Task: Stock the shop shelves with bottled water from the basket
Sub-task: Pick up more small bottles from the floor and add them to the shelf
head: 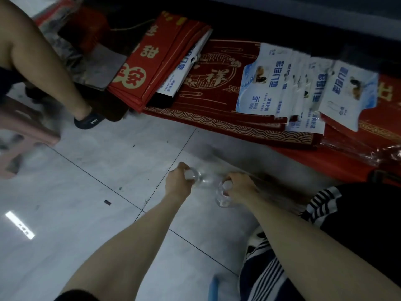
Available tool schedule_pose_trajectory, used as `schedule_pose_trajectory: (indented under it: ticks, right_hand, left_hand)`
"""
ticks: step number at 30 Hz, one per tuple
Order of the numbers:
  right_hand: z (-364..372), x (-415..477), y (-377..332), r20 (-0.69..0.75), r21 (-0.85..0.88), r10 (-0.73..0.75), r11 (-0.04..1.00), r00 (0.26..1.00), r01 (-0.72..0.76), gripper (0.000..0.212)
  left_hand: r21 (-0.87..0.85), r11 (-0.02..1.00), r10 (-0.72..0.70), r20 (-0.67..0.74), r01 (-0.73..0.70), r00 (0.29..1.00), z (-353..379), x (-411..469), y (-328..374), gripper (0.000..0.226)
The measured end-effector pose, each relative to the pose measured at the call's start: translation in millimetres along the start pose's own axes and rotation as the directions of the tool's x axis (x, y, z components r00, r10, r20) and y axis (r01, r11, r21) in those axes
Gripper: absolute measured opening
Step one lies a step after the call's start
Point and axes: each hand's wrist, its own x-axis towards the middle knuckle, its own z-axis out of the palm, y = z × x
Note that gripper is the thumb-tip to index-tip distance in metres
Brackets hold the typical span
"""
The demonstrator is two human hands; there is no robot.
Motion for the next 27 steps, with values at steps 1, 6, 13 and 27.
schedule_pose_trajectory:
  ticks: [1,6,13,27]
  right_hand:
    - [-1,3,1,-0.019,-0.002,-0.001,1.000,1.000,0.001,0.048]
    - [-2,2,0,-0.079,-0.081,-0.025,0.997,0.997,0.019,0.042]
    - [4,-3,7,-0.103,0.005,0.011,1.000,0.995,-0.011,0.041]
    - [20,-8,16,-0.149,0.162,0.184,0.974,0.971,-0.160,0.036]
  left_hand:
    - [0.014,0.999,0.043,0.034,-0.044,0.998,1,1,-1,0.039]
    - [0.058,0.977,0.189,0.210,-0.205,0.959,-5,7,0,0.035]
    - [0.092,0.912,0.338,0.382,-0.399,0.860,11,-3,-8,0.046]
    - [-0.246,0.967,0.087,0.095,-0.061,0.992,58,-50,-19,0.047]
